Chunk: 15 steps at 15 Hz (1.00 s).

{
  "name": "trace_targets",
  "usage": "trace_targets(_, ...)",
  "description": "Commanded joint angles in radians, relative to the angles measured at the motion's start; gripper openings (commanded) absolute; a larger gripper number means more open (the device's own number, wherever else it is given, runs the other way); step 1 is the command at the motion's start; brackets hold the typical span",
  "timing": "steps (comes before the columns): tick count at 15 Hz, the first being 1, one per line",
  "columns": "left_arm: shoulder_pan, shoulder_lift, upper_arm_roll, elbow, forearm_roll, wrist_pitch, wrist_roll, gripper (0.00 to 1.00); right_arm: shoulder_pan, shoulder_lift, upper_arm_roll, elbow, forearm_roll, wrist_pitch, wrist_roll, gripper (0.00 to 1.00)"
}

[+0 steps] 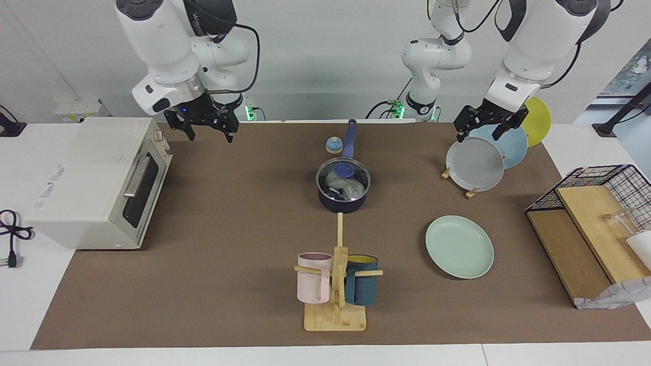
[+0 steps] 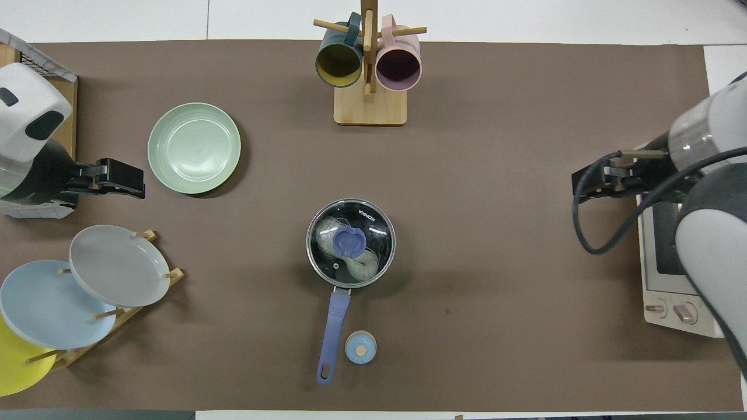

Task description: Transfer vermicelli from plate to pot

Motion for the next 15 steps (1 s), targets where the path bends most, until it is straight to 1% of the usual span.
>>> trace_targets(1,0.003,-0.009,0.0,0.002,0.019,-0.013,-0.002,1.0,-0.053,0.003,-0.018,-0.014,-0.017,0.007,-0.16,1.0)
trace_targets(2,0.003,-0.009,0.0,0.002,0.019,-0.013,-0.002,1.0,-0.05,0.006,-0.04,-0.012,-0.039,-0.002,-0.203,1.0)
trace_targets(4,0.003,-0.011,0.0,0.002,0.019,-0.013,-0.002,1.0,-0.048,0.007,-0.049,0.002,-0.122,-0.034,-0.237,1.0)
trace_targets(5,0.003,-0.009,0.0,0.002,0.019,-0.013,-0.002,1.0,-0.054,0.005,-0.051,0.002,-0.126,-0.034,-0.239,1.0)
trace_targets(7,0.003,-0.009,0.0,0.002,0.019,-0.014,-0.002,1.0,-0.079,0.014,-0.072,0.002,-0.101,-0.027,-0.243,1.0)
trace_targets(8,0.003,-0.009,0.0,0.002,0.019,-0.013,-0.002,1.0,-0.085,0.037,-0.075,0.014,-0.087,-0.039,-0.246,1.0)
trace_targets(12,0.003,-0.009,0.0,0.002,0.019,-0.013,-0.002,1.0,-0.099,0.033,-0.083,0.023,-0.072,-0.045,-0.251,1.0)
trace_targets(13,0.003,-0.011,0.0,0.001,0.019,-0.013,-0.002,1.0,-0.108,0.028,-0.106,0.023,-0.067,-0.044,-0.26,1.0)
trace_targets(14,0.003,-0.009,0.0,0.002,0.019,-0.013,-0.002,1.0,-0.105,0.022,-0.146,0.019,-0.063,-0.041,-0.265,1.0)
trace_targets(15,0.003,-0.009,0.0,0.002,0.019,-0.013,-0.002,1.0,-0.097,0.011,-0.14,0.01,-0.043,-0.037,-0.268,1.0)
